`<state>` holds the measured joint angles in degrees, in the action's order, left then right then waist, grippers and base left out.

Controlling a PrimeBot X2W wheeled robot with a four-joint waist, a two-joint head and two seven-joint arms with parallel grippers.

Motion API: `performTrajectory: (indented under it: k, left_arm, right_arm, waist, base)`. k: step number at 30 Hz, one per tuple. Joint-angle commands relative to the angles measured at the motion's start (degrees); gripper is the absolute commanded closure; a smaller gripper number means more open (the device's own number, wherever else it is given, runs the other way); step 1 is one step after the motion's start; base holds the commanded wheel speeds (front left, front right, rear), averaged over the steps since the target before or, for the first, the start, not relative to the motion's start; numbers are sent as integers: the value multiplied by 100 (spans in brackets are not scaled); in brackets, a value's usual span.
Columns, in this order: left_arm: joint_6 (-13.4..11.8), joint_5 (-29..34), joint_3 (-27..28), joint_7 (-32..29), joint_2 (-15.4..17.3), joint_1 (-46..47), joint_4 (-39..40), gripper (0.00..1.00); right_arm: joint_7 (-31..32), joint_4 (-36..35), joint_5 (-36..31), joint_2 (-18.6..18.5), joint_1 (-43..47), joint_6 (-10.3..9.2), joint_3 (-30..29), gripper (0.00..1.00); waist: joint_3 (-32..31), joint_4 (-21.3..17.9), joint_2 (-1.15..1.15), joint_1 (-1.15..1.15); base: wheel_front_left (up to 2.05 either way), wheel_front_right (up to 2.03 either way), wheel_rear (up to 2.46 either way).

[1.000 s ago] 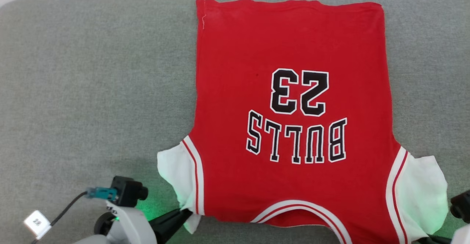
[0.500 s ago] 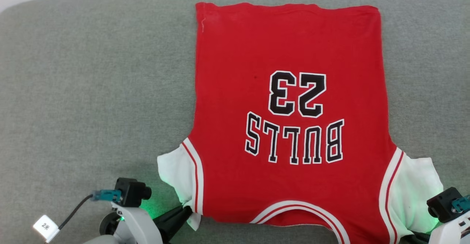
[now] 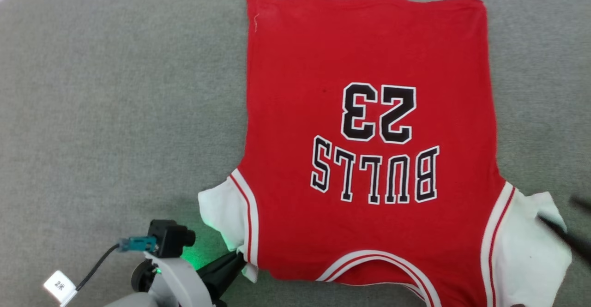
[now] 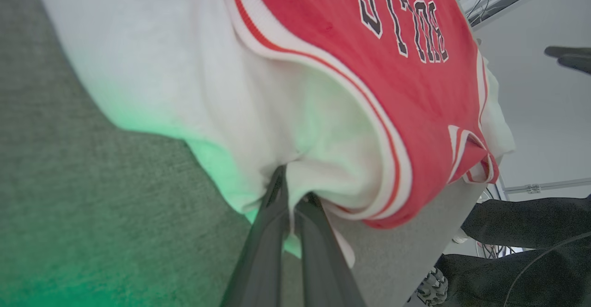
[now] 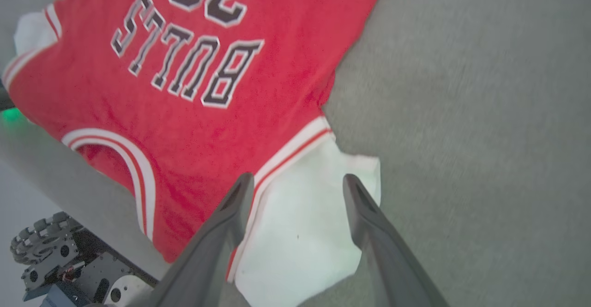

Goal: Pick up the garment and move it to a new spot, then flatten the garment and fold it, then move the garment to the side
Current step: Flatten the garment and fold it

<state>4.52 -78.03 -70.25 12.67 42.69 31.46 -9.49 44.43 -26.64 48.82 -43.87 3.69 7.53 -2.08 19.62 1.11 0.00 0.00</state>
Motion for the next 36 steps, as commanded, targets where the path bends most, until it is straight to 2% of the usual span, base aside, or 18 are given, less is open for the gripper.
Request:
performTrajectory:
  k: [1, 4, 8, 14, 19, 24, 28, 32, 35, 36]
  left_arm:
    - [-48, 35, -43, -33, -193, 44, -22, 100]
    - [-56, 152, -41, -53, -286, 180, 73, 100]
    - [-13, 306, -63, -128, -419, 391, 144, 100]
    - [43, 445, -43, -139, -646, 651, 61, 100]
    - [112, 502, -67, -132, -834, 746, -121, 100]
    - [176, 543, -103, -110, -1010, 828, -276, 100]
    - [199, 564, -124, -93, -1040, 851, -378, 100]
    - [207, 565, -87, -20, -1081, 859, -465, 100]
    - [211, 569, -66, 13, -1102, 860, -507, 100]
    - [216, 570, -59, 24, -1108, 860, -518, 100]
  right_arm:
    - [61, -58, 20, 26, -218, -9, -128, 0]
    - [184, 27, -103, 17, -1015, -9, -351, 0]
    - [224, 875, -332, 234, -2517, -9, -136, 0]
    - [364, 2906, -1140, 415, -4870, -9, 732, 0]
    - [684, 4683, -1696, 592, -6278, -10, 1314, 0]
    - [877, 5927, -2053, 700, -7117, -9, 1565, 0]
    - [1219, 6763, -2133, 916, -7522, -9, 1463, 0]
    - [1567, 7191, -2353, 971, -7585, -9, 1691, 0]
    - [1593, 7305, -2369, 947, -7593, -9, 1812, 0]
    - [1602, 7309, -2322, 939, -7565, -9, 1868, 5]
  waist:
    - [96, 91, 0, 0]
    - [263, 238, 0, 0]
    - [529, 515, 0, 0]
    - [944, 908, 0, 0]
    - [1180, 1171, 0, 0]
    - [1371, 1434, 0, 0]
    - [1517, 1493, 0, 0]
    - [1581, 1469, 0, 0]
    - [1582, 1433, 0, 0]
    - [1570, 1419, 0, 0]
  base:
    - [0, 0, 0]
    - [0, 0, 0]
    - [0, 0, 0]
    - [0, 0, 0]
    - [0, 0, 0]
    - [0, 0, 0]
    - [0, 0, 0]
    - [0, 0, 0]
    - [0, 0, 0]
    - [0, 0, 0]
